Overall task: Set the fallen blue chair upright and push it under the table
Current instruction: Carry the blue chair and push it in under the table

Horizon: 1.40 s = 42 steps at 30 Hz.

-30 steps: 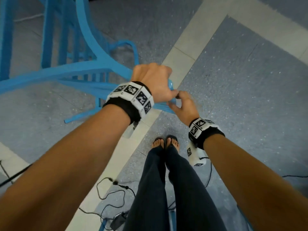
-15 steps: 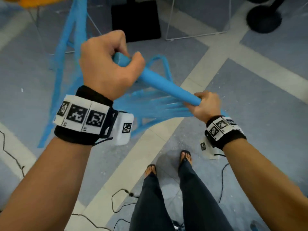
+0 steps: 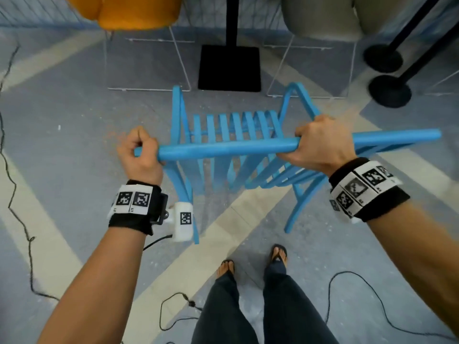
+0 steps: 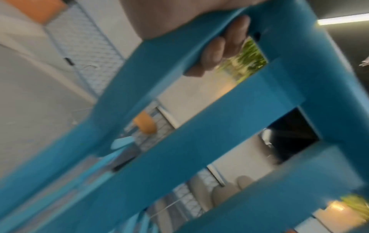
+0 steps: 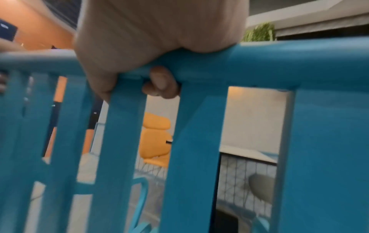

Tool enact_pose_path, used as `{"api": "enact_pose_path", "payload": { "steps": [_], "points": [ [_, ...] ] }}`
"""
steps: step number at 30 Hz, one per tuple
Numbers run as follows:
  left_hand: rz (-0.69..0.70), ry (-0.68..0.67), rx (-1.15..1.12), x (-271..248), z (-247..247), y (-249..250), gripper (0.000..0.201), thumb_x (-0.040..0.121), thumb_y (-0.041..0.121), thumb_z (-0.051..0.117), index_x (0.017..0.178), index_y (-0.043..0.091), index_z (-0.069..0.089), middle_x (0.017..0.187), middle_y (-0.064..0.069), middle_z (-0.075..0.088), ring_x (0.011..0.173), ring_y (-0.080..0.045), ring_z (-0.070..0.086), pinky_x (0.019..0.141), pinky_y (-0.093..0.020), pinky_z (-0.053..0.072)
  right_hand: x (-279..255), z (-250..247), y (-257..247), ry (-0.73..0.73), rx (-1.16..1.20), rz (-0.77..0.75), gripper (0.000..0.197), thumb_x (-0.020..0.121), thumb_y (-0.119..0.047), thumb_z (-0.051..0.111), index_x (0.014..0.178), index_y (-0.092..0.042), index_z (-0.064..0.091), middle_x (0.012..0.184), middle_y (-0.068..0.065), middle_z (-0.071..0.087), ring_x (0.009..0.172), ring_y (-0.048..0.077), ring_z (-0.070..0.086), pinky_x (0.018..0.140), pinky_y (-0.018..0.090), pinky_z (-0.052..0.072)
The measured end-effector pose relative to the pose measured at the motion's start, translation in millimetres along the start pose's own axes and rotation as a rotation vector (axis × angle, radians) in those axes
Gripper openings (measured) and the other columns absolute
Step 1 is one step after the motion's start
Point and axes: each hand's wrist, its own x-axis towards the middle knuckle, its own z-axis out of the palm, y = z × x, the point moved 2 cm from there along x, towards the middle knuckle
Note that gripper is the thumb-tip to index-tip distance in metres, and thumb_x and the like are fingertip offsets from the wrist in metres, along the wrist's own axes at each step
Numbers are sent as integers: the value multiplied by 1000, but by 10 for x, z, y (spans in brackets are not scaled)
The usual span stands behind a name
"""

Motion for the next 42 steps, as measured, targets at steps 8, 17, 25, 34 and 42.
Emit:
{"api": "enact_pose_path", "payload": {
  "steps": [8, 17, 25, 34, 42],
  "points": [
    [-177, 57, 16, -79, -98, -635, 21, 60, 27, 48, 40, 23, 42, 40, 6, 45, 40, -5, 40, 45, -23, 30, -363, 551, -196, -67, 17, 93, 53, 65, -61, 58, 62, -8, 63, 48, 0, 37, 57, 23, 42, 52, 28, 34],
    [-221, 34, 480, -284, -118, -788, 23, 63, 30, 53, 45, 15, 49, 47, -3, 58, 49, -19, 51, 55, -36, 43, -634, 917, -80, -78, 37, -6, 45, 60, -54, 74, 58, -12, 59, 46, 5, 50, 56, 24, 51, 45, 25, 32],
    [167, -339, 1206, -676, 538, -423, 45, 77, 41, 40, 69, 9, 70, 62, -24, 65, 62, -40, 58, 60, -34, 37, -869, 917, 445, 66, 57, 96, 69, 73, -77, 26, 50, -15, 46, 43, 2, 42, 48, 20, 39, 41, 20, 17],
    [113, -347, 1277, -219, 692, -471, 40, 81, 33, 43, 66, 6, 69, 50, -9, 40, 56, -29, 39, 58, -34, 29, -279, 1031, 453, 175, 3, 174, 57, 84, -36, 30, 43, -9, 58, 33, 8, 44, 45, 21, 39, 45, 22, 21],
    [108, -347, 1283, 753, 914, -742, 45, 75, 38, 35, 61, 9, 66, 50, -10, 47, 54, -28, 43, 56, -31, 29, 758, 1071, 457, 201, -14, 181, 52, 80, -31, 30, 41, -9, 54, 34, 2, 36, 41, 21, 37, 43, 18, 14]
  ]
}}
